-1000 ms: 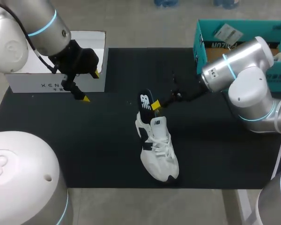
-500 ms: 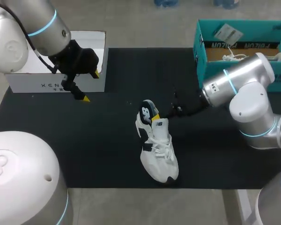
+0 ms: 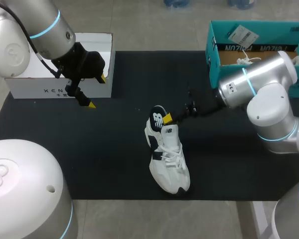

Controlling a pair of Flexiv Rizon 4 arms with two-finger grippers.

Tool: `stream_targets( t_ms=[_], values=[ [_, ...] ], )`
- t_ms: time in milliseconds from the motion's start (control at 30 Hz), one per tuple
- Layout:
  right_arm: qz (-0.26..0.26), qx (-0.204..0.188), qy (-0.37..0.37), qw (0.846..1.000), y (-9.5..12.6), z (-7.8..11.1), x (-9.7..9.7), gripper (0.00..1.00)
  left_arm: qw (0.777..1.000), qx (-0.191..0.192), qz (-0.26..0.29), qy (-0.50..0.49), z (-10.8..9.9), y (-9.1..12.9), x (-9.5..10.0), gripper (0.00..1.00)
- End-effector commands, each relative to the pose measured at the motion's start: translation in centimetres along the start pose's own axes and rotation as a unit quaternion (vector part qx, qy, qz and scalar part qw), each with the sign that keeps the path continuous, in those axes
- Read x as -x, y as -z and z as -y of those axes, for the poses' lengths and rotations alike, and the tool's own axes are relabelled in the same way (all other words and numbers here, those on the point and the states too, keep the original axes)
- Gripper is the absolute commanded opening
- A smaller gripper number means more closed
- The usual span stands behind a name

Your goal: Take the shoe out of the shoebox, open the shoe tongue, remove and reinsert the insole, then place the shoe into the shoebox

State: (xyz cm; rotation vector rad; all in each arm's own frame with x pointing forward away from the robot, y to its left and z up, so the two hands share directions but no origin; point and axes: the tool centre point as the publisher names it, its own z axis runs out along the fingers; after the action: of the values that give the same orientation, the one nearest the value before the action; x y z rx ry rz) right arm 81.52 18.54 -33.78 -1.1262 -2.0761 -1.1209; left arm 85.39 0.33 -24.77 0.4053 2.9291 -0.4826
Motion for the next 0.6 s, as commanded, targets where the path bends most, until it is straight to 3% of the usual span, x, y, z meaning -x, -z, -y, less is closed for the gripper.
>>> stream_targets(
  t_ms=[33, 267, 300, 333, 367, 600],
  values=[
    [-0.003, -0.017, 0.004, 1.000, -0.5, -1.4, 0.4, 0.31, 1.000, 0.002, 0.000, 0.000, 0.0, 0.0, 0.0, 1.00],
    [-0.009, -0.025, 0.005, 1.000, -1.2, -1.8, 0.8, 0.27, 1.000, 0.002, 0.000, 0.000, 0.0, 0.0, 0.0, 1.00],
    [-0.010, -0.026, 0.005, 1.000, -1.2, -1.8, 0.8, 0.22, 1.000, 0.002, 0.000, 0.000, 0.0, 0.0, 0.0, 1.00],
    [-0.011, -0.027, 0.006, 1.000, -1.3, -1.8, 0.8, 0.06, 1.000, 0.002, 0.000, 0.000, 0.0, 0.0, 0.0, 1.00],
    [-0.011, -0.028, 0.006, 1.000, -1.3, -1.8, 0.8, 0.00, 1.000, 0.002, 0.000, 0.000, 0.0, 0.0, 0.0, 1.00],
    [-0.010, -0.020, 0.000, 1.000, -1.0, -0.8, 0.6, 0.00, 1.000, 0.002, 0.000, 0.000, 0.0, 0.0, 0.0, 1.00]
  ],
)
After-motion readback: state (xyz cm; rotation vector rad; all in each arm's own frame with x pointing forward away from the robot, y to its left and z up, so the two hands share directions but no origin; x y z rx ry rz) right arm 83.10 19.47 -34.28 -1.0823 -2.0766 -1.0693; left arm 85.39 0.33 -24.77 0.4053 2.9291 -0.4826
